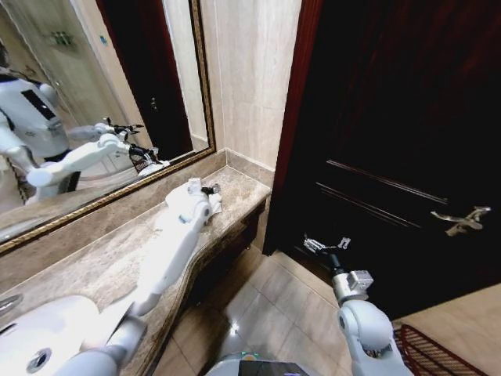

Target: Discard the used towel into the hamper.

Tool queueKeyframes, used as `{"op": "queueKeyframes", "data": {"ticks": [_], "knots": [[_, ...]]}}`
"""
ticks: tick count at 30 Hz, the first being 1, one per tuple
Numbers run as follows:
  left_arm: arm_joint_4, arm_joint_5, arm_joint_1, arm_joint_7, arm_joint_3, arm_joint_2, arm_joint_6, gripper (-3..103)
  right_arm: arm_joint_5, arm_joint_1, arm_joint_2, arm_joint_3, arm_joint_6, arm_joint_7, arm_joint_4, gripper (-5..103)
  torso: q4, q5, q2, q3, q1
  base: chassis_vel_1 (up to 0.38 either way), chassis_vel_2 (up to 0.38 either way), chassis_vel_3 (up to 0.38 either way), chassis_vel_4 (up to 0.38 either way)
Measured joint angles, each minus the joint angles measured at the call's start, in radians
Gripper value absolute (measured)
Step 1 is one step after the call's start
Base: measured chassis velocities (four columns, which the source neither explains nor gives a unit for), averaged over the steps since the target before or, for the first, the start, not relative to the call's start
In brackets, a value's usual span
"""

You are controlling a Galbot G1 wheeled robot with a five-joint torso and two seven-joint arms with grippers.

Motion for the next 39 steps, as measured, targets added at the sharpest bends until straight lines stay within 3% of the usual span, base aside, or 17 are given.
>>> {"op": "queueKeyframes", "data": {"ticks": [3,13,21,28,39], "knots": [[0.015,0.002,-0.004,-0.061,0.001,-0.013,-0.004,100,0.001,0.001,-0.003,0.003,0.002,0.000,-0.001,100,0.0000,0.0000,0.000,0.000,0.000,0.000,0.000,0.000,0.000],[-0.057,0.001,0.077,-0.073,-0.078,0.028,-0.004,100,0.000,-0.001,-0.004,0.003,0.011,0.001,-0.010,100,0.0001,-0.0002,0.000,0.000,0.000,0.000,0.000,0.000,0.000],[-0.140,-0.059,0.179,-0.013,-0.167,0.082,0.015,100,-0.016,0.001,0.014,-0.021,0.024,-0.003,-0.015,100,0.0002,-0.0003,0.000,0.000,0.000,0.000,0.000,0.000,0.000],[-0.150,-0.059,0.207,0.131,-0.194,0.126,0.035,100,-0.019,-0.011,0.008,-0.023,0.037,-0.004,-0.010,100,0.0002,-0.0003,0.000,0.000,0.000,0.000,0.000,0.000,0.000],[-0.113,-0.064,0.209,0.147,-0.191,0.119,0.041,100,-0.019,-0.012,0.008,-0.022,0.041,-0.005,-0.003,100,0.0000,-0.0002,0.000,0.000,0.000,0.000,0.000,0.000,0.000]]}}
